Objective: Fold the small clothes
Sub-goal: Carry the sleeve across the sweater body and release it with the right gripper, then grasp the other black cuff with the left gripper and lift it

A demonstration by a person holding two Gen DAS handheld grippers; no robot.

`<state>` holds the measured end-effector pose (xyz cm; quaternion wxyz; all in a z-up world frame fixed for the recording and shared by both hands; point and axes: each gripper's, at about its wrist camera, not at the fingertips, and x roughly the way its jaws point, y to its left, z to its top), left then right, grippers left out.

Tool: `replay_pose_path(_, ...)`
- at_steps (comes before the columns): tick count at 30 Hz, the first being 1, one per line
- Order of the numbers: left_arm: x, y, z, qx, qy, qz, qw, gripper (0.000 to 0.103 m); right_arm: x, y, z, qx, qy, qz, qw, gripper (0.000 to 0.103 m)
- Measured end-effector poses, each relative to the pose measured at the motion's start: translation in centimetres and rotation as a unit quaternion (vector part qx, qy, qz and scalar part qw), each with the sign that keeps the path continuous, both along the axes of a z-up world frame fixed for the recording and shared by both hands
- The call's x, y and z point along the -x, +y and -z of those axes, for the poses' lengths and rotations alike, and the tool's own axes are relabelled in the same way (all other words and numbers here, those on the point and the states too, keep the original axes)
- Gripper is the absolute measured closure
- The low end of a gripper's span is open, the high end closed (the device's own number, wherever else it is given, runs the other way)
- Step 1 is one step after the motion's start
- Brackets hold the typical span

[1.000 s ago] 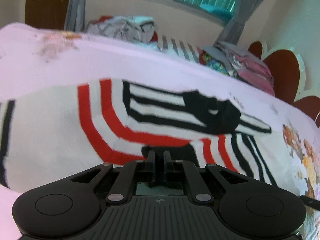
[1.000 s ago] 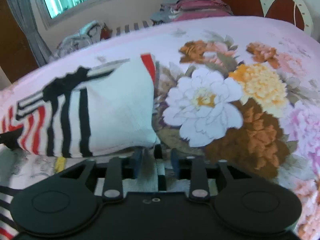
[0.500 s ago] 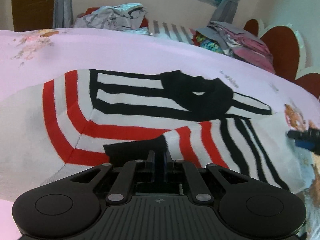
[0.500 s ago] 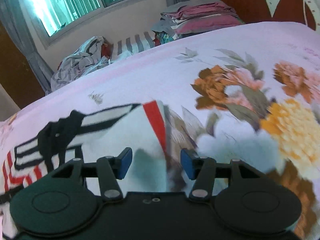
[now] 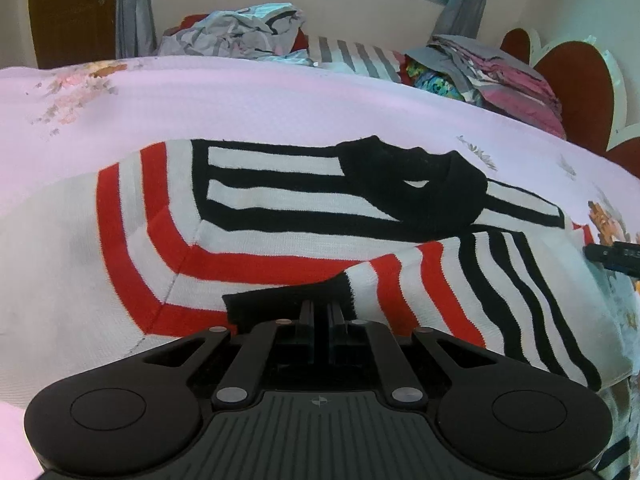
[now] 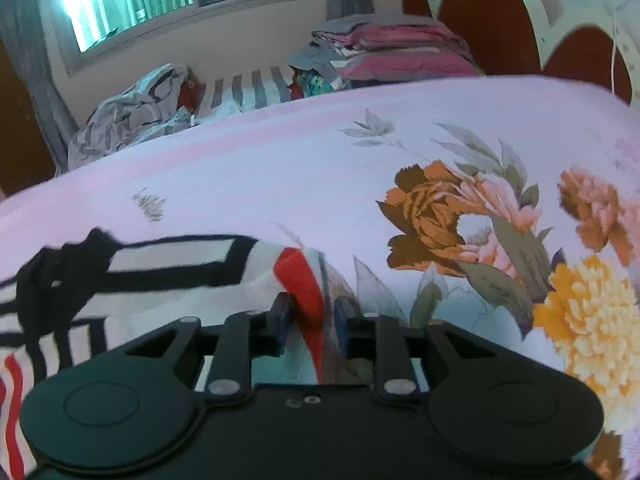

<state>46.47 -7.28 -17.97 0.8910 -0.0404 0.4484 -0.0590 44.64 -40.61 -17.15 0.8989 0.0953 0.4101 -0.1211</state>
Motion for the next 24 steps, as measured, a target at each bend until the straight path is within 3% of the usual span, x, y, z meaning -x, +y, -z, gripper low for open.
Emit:
replay_pose_path(2,0.2,0.0,-0.4,-0.006,-0.002,0.0,1.0,0.097,1.0,0.8,-0.8,-0.006,-0.01,-0.011,1.0,0.064)
replay_pose_path(6,0.7,0.5,-1.2,-0.011,-0.007,-0.002,0.9999,0.091,2.7,3.9,-2.4,-0.02,-0.025,-0.05,0.998,0.061)
replay_pose_path(8,1.1,1.0,-1.8,-0.014,-0.014,-0.006,0.9998,0.067,3.2,6.2,-2.9,-0.027,-0.025,-0.077,0.996,0.057)
replay_pose_path(9,1.4,1.3,-2.1,-0.018,-0.019,-0.009,0.9996,0.043,3.5,7.4,-3.0,-0.032,-0.027,-0.089,0.995,0.056)
replay_pose_path(10,1.8,1.7,-2.6,-0.024,-0.031,-0.014,0.9991,0.033,3.8,8.6,-3.1,-0.038,-0.026,-0.102,0.994,0.054)
replay_pose_path(12,2.4,2.3,-3.2,-0.034,-0.046,-0.014,0.9982,0.032,4.2,11.1,-3.0,-0.05,-0.023,-0.124,0.991,0.054)
replay_pose_path(18,4.4,7.9,-3.8,-0.021,-0.038,-0.046,0.998,0.032,4.1,18.5,-2.5,-0.061,-0.009,-0.183,0.981,0.056)
replay_pose_path(24,7.6,17.0,-2.9,-0.003,-0.012,-0.129,0.9916,0.032,3.7,23.2,-2.5,-0.069,-0.005,-0.213,0.975,0.059)
